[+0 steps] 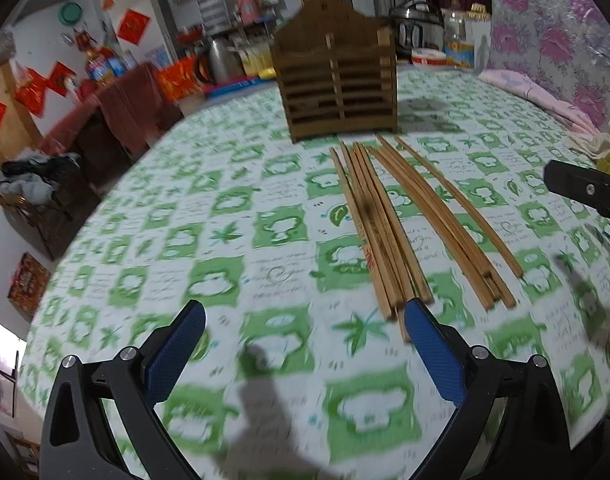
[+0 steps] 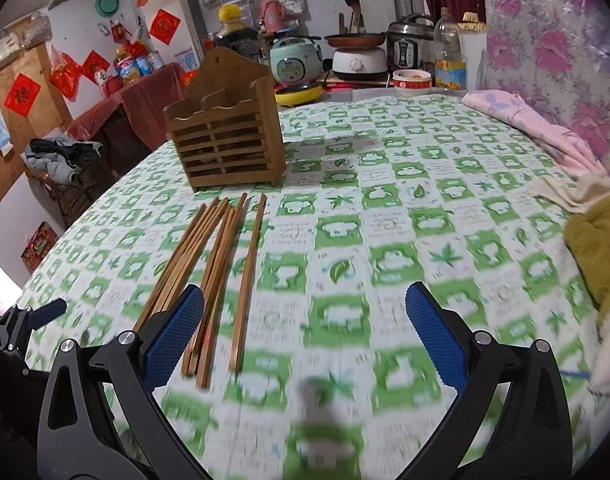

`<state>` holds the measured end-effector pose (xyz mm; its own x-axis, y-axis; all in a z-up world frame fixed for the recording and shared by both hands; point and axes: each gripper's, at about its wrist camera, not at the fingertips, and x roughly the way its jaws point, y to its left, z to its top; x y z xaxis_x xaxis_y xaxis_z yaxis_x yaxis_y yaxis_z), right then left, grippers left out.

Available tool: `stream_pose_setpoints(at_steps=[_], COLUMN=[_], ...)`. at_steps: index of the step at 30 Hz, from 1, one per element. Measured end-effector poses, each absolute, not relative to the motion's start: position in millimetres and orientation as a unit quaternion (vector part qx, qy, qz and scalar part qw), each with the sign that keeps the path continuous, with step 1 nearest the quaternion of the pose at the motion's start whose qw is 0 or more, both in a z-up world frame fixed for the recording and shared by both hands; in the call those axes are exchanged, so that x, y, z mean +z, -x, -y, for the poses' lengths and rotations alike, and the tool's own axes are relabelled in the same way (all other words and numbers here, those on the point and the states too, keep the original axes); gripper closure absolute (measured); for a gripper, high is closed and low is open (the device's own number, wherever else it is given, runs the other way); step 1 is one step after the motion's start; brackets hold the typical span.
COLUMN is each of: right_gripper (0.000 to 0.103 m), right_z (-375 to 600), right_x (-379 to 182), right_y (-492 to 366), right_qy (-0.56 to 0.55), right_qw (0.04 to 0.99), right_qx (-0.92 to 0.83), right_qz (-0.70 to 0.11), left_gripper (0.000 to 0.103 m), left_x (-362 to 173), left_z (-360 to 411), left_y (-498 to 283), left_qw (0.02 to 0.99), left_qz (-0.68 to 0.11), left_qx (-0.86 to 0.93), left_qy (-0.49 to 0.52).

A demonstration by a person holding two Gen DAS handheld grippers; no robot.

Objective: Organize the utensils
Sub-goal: 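Lower the left tool and grasp one wooden chopstick while the right tool approaches the pile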

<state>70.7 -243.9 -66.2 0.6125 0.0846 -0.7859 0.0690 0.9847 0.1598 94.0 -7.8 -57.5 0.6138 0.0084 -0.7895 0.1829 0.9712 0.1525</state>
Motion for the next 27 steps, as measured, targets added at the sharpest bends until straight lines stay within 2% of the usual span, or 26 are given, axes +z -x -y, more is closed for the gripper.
stream_pose_setpoints(at_steps=[8, 16, 27], right_gripper=[0.006, 0.006, 0.006], right_z=[253, 291, 290], right_x=[-81, -93, -93], right_y=[-88, -87, -87], right_qy=[-0.120, -0.234, -0.233], right_qw=[0.879, 0.861, 0.862], right_qx=[0.023, 0.014, 0.018], right_qz=[-0.460, -0.451, -0.449], left_gripper=[0.006, 0.006, 0.006], left_x=[-67, -68, -68], left_z=[-4, -20, -16], left_y=[-142, -174, -190], left_qw=[0.857, 0.858, 0.852], left_qz=[-0.507, -0.511, -0.518], left_qx=[-0.078, -0.034, -0.077], left_qy=[-0.046, -0.032, -0.005])
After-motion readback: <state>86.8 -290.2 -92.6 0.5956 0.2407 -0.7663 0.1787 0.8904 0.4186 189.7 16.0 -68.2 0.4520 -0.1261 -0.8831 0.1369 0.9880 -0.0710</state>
